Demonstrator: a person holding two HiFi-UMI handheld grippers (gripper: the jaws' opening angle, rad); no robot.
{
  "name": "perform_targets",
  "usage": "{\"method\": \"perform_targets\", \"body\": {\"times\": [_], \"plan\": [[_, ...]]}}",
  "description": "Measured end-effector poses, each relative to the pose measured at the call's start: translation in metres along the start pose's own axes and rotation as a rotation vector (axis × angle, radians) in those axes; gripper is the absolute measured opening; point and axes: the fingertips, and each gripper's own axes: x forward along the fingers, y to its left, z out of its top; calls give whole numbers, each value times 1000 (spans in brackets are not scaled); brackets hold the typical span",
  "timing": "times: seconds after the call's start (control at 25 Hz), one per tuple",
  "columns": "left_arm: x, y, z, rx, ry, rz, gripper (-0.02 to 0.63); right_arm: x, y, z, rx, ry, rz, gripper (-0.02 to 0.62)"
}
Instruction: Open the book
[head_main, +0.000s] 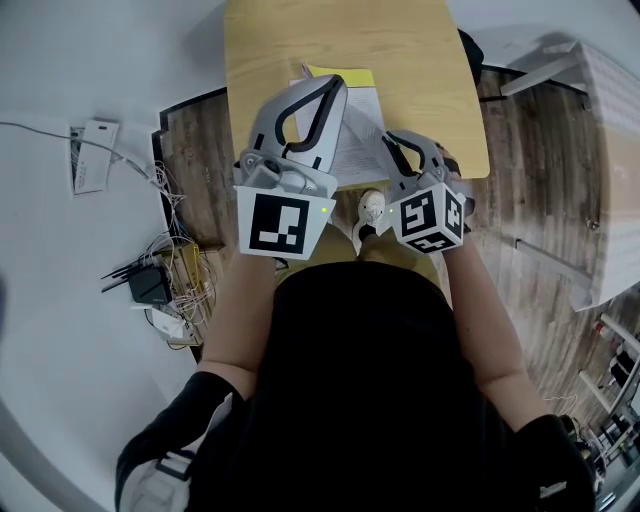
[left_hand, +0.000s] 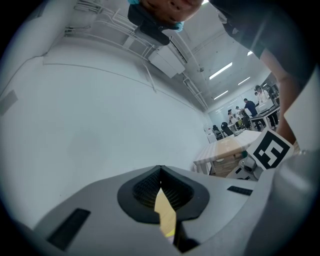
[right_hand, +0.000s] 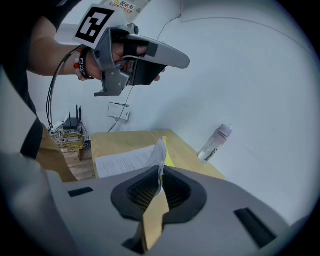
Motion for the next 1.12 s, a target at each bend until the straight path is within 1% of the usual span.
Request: {"method": "perform_targets", "body": {"times": [0.28,0.6,0.72,0.96,1.12], "plan": [[26,-18,6,13,5,4,5,-13,-31,-31,18,12,-10,43],[47,-45,-3,8,38,-5,4,-24,-53,-77,51,72,-8,44],[48,-52,-5,10,43,-13,5,-24,-54,-94,71,106,-4,44],[49,-58,-18,-25,65,-13,5,-22,-56,-121,102,163,4,46],[48,-61,-23,-56,73,-17,5,-17,-55,-146,152,250,12,49]]}}
